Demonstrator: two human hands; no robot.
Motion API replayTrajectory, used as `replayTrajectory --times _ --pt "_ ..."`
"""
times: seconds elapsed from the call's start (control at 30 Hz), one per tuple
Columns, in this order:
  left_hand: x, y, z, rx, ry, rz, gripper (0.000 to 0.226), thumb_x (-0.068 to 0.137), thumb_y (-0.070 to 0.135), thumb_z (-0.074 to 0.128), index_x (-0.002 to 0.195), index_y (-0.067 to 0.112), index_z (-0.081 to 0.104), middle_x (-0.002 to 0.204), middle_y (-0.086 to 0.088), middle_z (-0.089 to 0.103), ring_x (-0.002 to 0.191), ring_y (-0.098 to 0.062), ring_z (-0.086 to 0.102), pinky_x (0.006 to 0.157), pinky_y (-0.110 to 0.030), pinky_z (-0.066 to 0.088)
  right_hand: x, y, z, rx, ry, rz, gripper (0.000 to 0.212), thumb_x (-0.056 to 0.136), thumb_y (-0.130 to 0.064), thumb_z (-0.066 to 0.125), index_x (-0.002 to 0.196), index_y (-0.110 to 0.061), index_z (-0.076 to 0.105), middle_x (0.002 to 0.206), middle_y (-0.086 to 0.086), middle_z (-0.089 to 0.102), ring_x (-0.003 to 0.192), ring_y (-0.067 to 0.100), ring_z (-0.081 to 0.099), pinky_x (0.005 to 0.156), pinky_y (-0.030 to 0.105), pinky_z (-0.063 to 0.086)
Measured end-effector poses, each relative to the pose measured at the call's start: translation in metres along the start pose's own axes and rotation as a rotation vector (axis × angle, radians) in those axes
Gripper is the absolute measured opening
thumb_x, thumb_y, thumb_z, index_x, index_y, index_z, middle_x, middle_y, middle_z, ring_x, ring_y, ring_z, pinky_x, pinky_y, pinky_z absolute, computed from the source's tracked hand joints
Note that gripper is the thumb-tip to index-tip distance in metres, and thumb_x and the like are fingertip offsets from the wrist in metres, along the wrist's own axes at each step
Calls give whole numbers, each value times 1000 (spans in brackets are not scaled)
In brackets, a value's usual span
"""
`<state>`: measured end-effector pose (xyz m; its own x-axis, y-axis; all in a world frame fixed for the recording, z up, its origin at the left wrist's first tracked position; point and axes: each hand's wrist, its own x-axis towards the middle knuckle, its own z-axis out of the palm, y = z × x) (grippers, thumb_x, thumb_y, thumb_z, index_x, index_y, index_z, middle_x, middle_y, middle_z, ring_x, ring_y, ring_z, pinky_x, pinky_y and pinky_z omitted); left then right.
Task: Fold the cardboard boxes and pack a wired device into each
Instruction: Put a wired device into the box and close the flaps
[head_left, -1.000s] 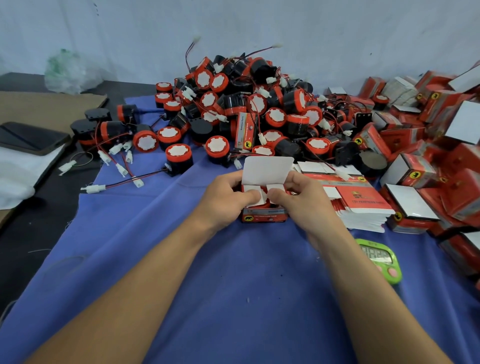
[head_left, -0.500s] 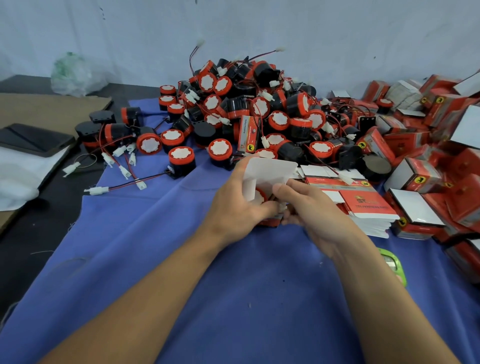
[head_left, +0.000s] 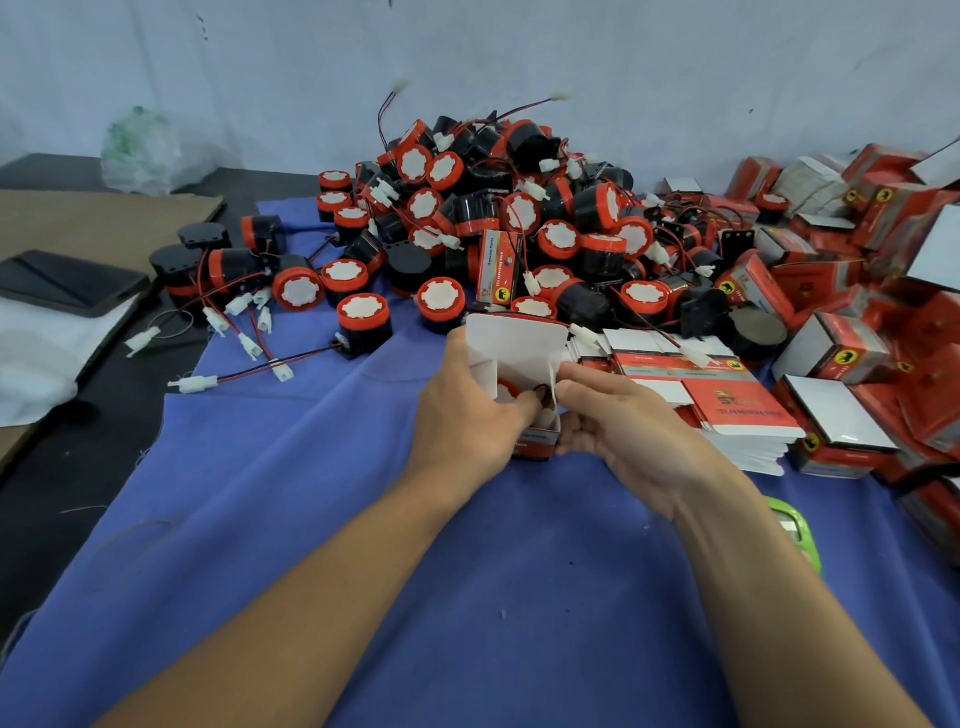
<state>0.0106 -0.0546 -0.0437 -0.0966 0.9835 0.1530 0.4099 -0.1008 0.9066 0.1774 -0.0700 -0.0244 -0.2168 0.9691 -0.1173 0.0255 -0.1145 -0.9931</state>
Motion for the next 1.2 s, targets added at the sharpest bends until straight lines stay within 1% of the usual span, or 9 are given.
replayTrajectory --times 0.17,0.3,0.4,0.53,0.67,0.8,1.0,1.1,1.2 --pt "1 -1 -1 9 -43 7 65 77 32 80 132 42 46 101 22 62 94 -5 61 64 -14 44 2 2 5 -101 2 -26 26 102 -8 58 122 -16 71 116 22 71 99 44 64 94 55 57" --pt "4 -1 -9 -239 -231 -31 66 69 24 75 128 44 56 108 19 74 100 -4 69 82 -30 58 5 3 6 -133 131 -42 25 99 -6 60 109 -21 77 80 9 71 61 13 55 62 29 53" --pt "5 1 -20 -440 -381 -34 71 65 14 59 133 34 60 117 5 76 104 -15 72 78 -31 59 7 3 7 -150 172 -49 30 96 -1 62 105 -24 79 79 5 74 54 10 50 55 25 48" --pt "14 -1 -37 -655 -566 -121 51 91 14 41 138 10 62 132 -12 71 122 -29 67 99 -38 58 8 2 11 -144 229 -95 38 90 7 62 100 -26 79 87 -6 79 57 3 61 53 17 47" --pt "22 -6 -43 -444 -587 -58 47 94 -16 52 123 16 72 119 -4 78 109 -18 74 86 -27 59 8 5 16 -109 238 -205 49 85 16 63 101 -26 80 87 -9 79 80 5 73 68 20 56" --pt "23 -9 -41 -354 -437 -2 46 88 -15 65 90 26 86 106 12 79 99 -7 75 74 -18 58 11 0 9 -180 218 -204 44 89 17 64 84 -23 85 101 -4 79 97 12 74 86 34 61" --pt "32 -11 -70 -220 -739 -2 53 72 5 59 111 32 82 138 22 65 129 1 57 102 -26 52 -6 -14 -2 -439 -9 -76 54 91 5 51 99 -38 82 132 -26 62 119 -21 51 85 11 50" --pt "24 -13 -68 -113 -709 120 43 87 15 80 122 40 76 143 27 56 128 6 56 103 -25 51 -16 -18 -1 -611 -25 -95 33 86 -24 74 107 -50 76 137 -30 56 118 -16 53 90 18 45" --pt "18 -18 -63 1 -623 175 51 87 18 83 127 47 71 147 28 54 134 4 52 112 -34 47 -19 -18 4 -674 62 -85 43 76 -21 85 108 -47 75 139 -29 57 120 -4 57 95 29 49"
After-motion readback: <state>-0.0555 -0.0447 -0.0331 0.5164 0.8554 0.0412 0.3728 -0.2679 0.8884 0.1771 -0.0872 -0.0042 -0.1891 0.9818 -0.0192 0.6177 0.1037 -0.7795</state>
